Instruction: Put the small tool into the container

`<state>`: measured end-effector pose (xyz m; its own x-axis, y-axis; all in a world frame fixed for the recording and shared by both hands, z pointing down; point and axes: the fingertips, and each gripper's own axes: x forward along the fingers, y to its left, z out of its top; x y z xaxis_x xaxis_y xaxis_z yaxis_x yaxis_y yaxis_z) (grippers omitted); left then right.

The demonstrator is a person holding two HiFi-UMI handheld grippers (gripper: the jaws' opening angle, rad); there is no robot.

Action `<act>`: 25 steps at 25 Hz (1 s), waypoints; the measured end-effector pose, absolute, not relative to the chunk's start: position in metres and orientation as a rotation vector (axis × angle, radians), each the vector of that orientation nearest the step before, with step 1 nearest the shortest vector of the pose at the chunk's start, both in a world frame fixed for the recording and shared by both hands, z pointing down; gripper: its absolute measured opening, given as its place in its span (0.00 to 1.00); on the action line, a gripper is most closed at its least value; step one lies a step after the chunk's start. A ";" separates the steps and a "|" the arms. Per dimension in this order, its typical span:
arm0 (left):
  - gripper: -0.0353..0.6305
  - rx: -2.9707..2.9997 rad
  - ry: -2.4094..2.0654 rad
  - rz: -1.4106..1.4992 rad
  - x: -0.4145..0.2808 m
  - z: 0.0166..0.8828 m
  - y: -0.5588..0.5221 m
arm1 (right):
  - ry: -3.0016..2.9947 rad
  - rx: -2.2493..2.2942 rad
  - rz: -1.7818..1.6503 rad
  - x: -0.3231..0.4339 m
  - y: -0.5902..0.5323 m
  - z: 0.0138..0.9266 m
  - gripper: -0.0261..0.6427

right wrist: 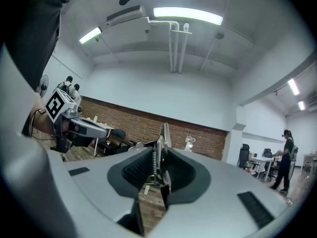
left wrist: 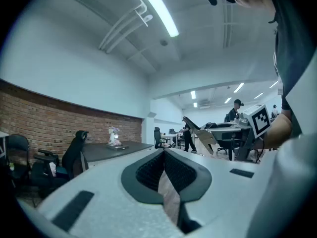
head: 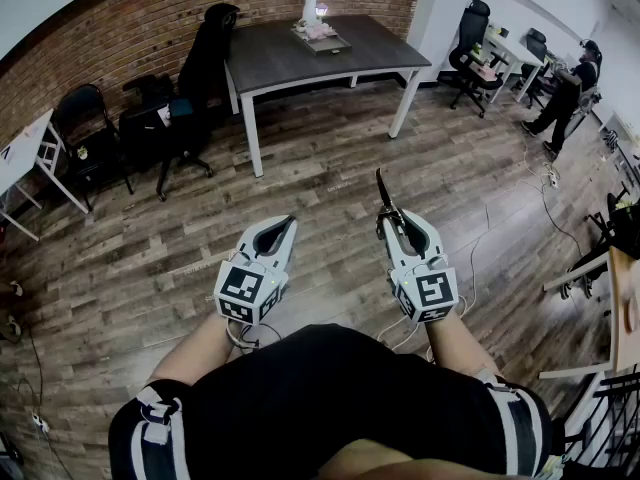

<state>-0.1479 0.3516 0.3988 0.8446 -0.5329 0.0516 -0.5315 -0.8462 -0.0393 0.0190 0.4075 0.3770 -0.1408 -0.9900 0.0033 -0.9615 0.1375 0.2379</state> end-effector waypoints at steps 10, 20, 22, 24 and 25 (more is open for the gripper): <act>0.07 -3.001 0.855 -0.082 -0.146 0.395 0.342 | -2.254 1.946 -0.253 0.017 0.397 0.374 0.17; 0.07 -3.010 0.866 -0.091 -0.163 0.404 0.338 | -2.284 1.954 -0.221 0.005 0.393 0.380 0.17; 0.07 -3.009 0.863 -0.089 -0.169 0.404 0.337 | -2.282 1.965 -0.220 0.001 0.393 0.380 0.17; 0.07 -3.011 0.863 -0.086 -0.174 0.405 0.336 | -2.278 1.978 -0.219 -0.003 0.394 0.381 0.17; 0.07 -3.016 0.863 -0.084 -0.177 0.406 0.336 | -2.276 1.986 -0.217 -0.005 0.395 0.381 0.17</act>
<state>-0.1769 0.3358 0.4061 0.8474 -0.5285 0.0508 -0.5283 -0.8489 -0.0177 -0.0050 0.3948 0.3814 -0.1362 -0.9906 -0.0089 -0.9745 0.1324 0.1810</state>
